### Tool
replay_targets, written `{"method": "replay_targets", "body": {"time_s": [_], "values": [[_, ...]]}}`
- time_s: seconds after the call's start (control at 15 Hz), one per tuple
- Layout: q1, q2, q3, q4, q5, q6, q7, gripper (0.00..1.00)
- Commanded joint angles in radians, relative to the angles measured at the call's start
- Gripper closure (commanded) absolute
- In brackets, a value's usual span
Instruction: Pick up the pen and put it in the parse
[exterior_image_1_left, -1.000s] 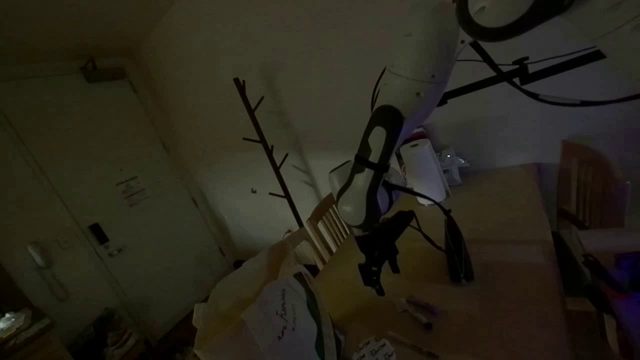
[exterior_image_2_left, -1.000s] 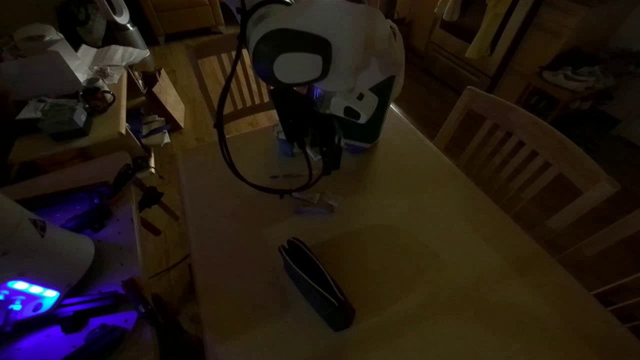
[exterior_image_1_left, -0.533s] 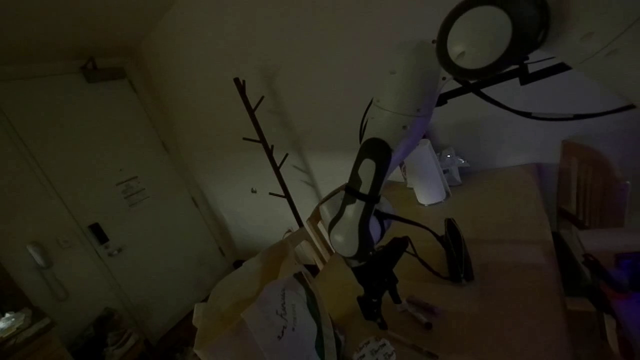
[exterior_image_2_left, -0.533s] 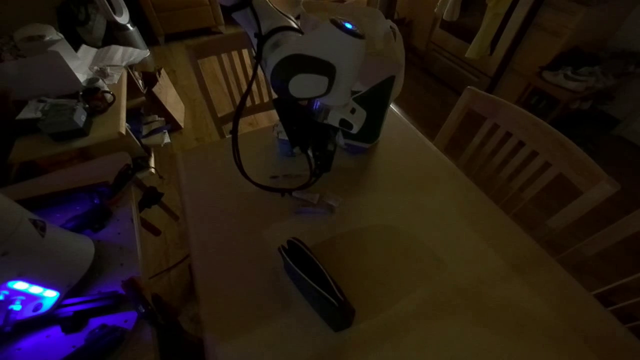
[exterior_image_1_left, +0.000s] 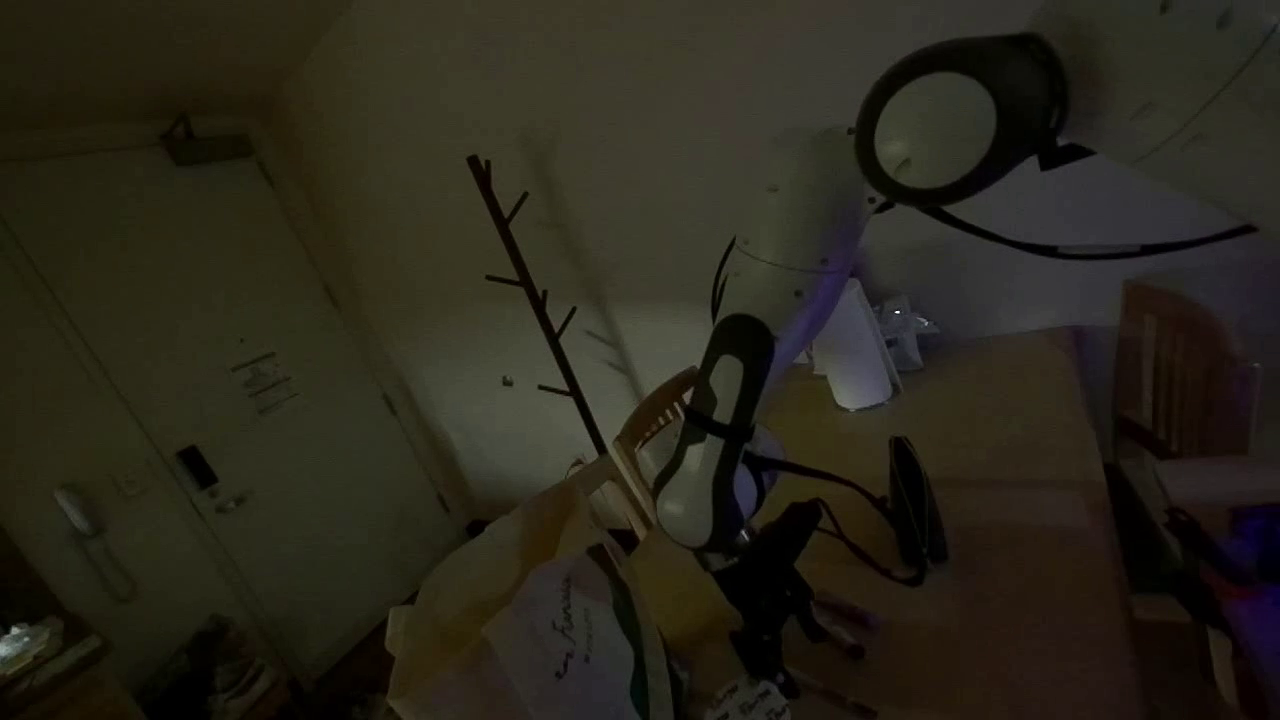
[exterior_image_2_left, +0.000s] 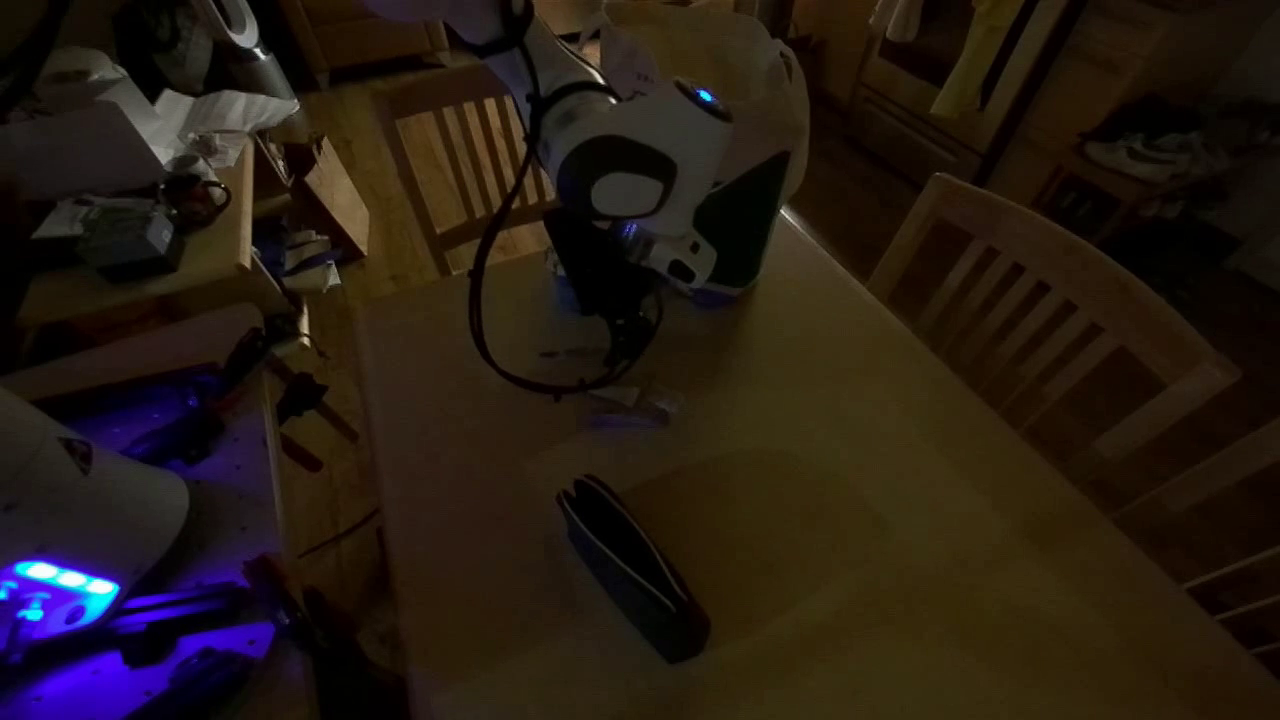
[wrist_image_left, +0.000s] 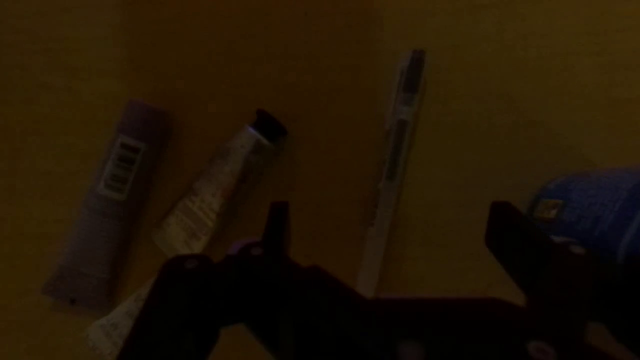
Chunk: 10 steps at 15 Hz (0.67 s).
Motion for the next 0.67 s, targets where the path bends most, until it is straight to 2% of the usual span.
{"method": "replay_targets", "body": {"time_s": [0.0, 0.07, 0.13, 0.27, 0.33, 0.47, 0.6], "values": [[0.014, 0.042, -0.005, 0.032, -0.035, 0.005, -0.009, 0.13], [0.013, 0.051, -0.002, 0.034, -0.032, 0.013, -0.008, 0.23], [0.021, 0.06, -0.008, 0.033, -0.039, 0.021, 0.007, 0.06], [0.044, 0.072, -0.028, 0.027, -0.065, 0.059, 0.034, 0.03], [0.055, 0.075, -0.038, 0.024, -0.079, 0.077, 0.044, 0.26], [0.079, 0.081, -0.058, 0.024, -0.104, 0.105, 0.076, 0.3], [0.091, 0.08, -0.067, 0.02, -0.115, 0.131, 0.095, 0.42]]}}
